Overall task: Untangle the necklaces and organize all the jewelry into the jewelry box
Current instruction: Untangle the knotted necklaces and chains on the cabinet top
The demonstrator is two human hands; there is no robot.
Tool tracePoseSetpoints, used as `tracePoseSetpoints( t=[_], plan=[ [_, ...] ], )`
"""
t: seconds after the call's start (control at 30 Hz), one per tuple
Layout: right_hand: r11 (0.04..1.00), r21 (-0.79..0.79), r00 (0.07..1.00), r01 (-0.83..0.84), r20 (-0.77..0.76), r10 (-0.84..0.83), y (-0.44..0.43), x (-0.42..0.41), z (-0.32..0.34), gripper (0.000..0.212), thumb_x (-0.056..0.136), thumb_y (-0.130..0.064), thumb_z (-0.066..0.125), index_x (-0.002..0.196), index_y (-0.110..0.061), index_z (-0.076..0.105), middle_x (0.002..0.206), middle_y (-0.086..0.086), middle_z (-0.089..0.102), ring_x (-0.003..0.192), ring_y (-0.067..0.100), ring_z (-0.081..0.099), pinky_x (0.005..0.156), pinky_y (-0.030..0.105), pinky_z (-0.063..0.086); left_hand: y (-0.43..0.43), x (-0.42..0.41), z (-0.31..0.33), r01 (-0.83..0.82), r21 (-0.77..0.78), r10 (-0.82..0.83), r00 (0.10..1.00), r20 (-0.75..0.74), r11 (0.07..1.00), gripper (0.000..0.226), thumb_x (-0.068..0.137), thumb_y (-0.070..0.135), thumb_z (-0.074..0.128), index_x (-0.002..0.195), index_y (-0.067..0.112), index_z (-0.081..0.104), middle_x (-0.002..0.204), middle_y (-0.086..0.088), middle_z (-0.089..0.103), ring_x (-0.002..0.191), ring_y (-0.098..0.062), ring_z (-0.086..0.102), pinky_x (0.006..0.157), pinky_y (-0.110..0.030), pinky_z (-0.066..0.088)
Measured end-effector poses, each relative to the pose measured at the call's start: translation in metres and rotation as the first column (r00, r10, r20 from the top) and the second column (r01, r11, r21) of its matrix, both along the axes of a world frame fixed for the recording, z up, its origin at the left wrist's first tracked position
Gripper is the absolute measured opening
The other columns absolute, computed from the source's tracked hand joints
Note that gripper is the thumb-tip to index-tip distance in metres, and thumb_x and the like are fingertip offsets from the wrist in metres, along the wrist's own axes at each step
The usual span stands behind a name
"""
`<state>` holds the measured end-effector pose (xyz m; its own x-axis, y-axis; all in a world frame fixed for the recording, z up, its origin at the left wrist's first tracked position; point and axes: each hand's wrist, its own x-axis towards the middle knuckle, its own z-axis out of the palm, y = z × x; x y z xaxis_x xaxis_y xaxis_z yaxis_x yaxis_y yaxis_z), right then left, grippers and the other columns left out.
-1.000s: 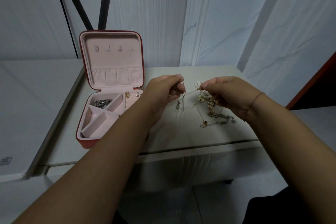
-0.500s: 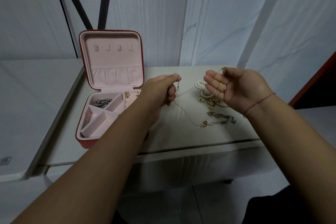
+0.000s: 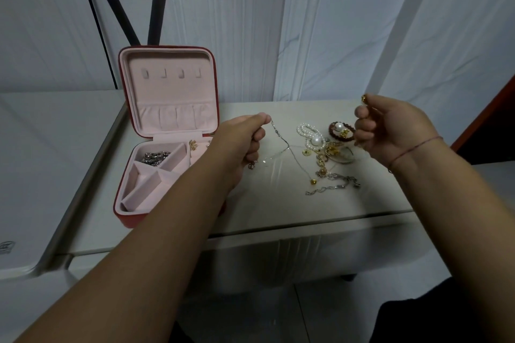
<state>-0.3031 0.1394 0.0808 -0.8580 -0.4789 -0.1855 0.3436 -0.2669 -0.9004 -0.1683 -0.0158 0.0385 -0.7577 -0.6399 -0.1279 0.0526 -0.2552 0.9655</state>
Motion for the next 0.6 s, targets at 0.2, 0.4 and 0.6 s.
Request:
tracePoseSetpoints(
  t=[0.2, 0.4, 0.6],
  plan=[
    [0.972, 0.232, 0.989, 0.023, -0.145, 0.011, 0.005, -0.001, 0.0, 0.018, 0.096, -0.01, 0.044, 0.079, -0.015, 0.045, 0.065, 0.004, 0.05, 0.031, 0.005, 0.027, 0.033, 0.013, 0.019, 0.0, 0.002, 0.002, 0.014, 0.025, -0.014, 1.0, 0.005, 1.0, 0.014, 0.093, 0.022, 0.056, 0.083, 0.015, 0.061, 0.054, 0.006, 0.041, 0.04, -0.007, 0.025, 0.038, -0.016, 0.022],
    [0.944, 0.323, 0.963, -0.072, -0.225, 0.15, 0.002, 0.008, -0.002, 0.013, 0.096, -0.01, 0.046, 0.085, -0.014, 0.051, 0.073, 0.005, 0.06, 0.035, 0.006, 0.035, 0.036, 0.013, 0.027, -0.001, 0.003, 0.001, 0.016, -0.042, -0.014, 0.999, 0.037, 0.999, 0.015, 0.095, 0.025, 0.054, 0.088, 0.013, 0.062, 0.072, 0.001, 0.061, 0.037, -0.008, 0.031, 0.038, -0.014, 0.024],
    [0.964, 0.261, 0.924, -0.056, -0.352, 0.149, 0.001, 0.015, 0.002, 0.01, 0.094, -0.012, 0.055, 0.085, -0.012, 0.059, 0.082, 0.003, 0.059, 0.057, 0.012, 0.058, 0.056, 0.022, 0.053, 0.004, 0.003, -0.005, 0.205, -0.489, -0.022, 0.935, 0.353, 0.848, 0.023, 0.09, 0.02, 0.059, 0.085, 0.0, 0.068, 0.056, 0.002, 0.056, 0.031, -0.004, 0.036, 0.034, -0.012, 0.027]
  ],
)
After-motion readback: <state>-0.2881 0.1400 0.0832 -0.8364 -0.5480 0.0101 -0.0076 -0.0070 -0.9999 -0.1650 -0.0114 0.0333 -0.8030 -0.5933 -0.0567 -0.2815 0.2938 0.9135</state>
